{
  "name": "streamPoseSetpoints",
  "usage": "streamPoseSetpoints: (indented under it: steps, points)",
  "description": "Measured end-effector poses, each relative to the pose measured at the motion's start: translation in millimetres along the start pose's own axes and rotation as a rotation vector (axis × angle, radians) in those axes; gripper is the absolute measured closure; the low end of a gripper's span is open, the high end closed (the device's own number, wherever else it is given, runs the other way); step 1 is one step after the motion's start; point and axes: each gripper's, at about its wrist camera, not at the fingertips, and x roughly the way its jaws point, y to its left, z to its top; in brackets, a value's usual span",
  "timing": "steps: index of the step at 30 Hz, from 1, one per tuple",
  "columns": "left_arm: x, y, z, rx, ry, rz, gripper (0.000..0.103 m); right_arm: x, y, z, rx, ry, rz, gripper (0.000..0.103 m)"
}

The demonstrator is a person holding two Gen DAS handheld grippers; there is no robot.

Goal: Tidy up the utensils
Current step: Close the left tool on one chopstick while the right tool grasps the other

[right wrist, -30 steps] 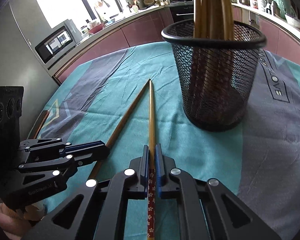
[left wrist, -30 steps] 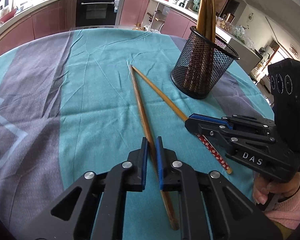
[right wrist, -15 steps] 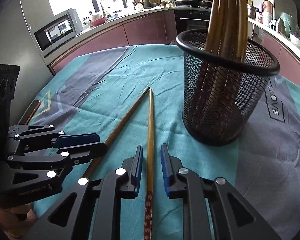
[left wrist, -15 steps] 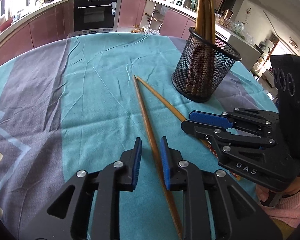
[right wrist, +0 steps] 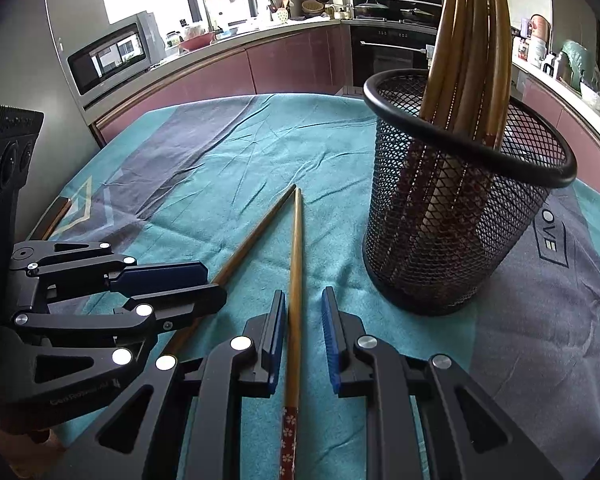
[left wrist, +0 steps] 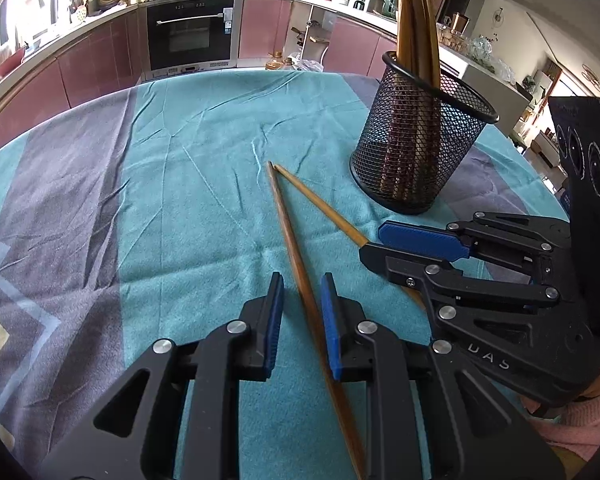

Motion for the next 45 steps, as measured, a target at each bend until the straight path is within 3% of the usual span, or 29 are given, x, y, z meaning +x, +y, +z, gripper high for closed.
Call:
streamPoseSetpoints:
  steps: [12, 20, 37, 45]
  points:
    - [2, -5, 0, 0.025, -0.004, 0.027, 0.084, 2, 0, 0, 0.005, -0.001, 0.003, 0.087]
    - [6, -3, 5, 0.013, 0.001, 0.026, 0.092, 1, -7, 1, 0.044, -0.003, 0.025, 0.097]
    - [-1, -5, 0, 0.015, -0.013, 0.021, 0.095, -14, -14, -1, 0.072, -0.023, 0.102, 0.098]
    - [2, -8, -1, 0.041, 0.012, 0.023, 0.095, -7, -7, -2, 0.046, 0.013, 0.084, 0.096]
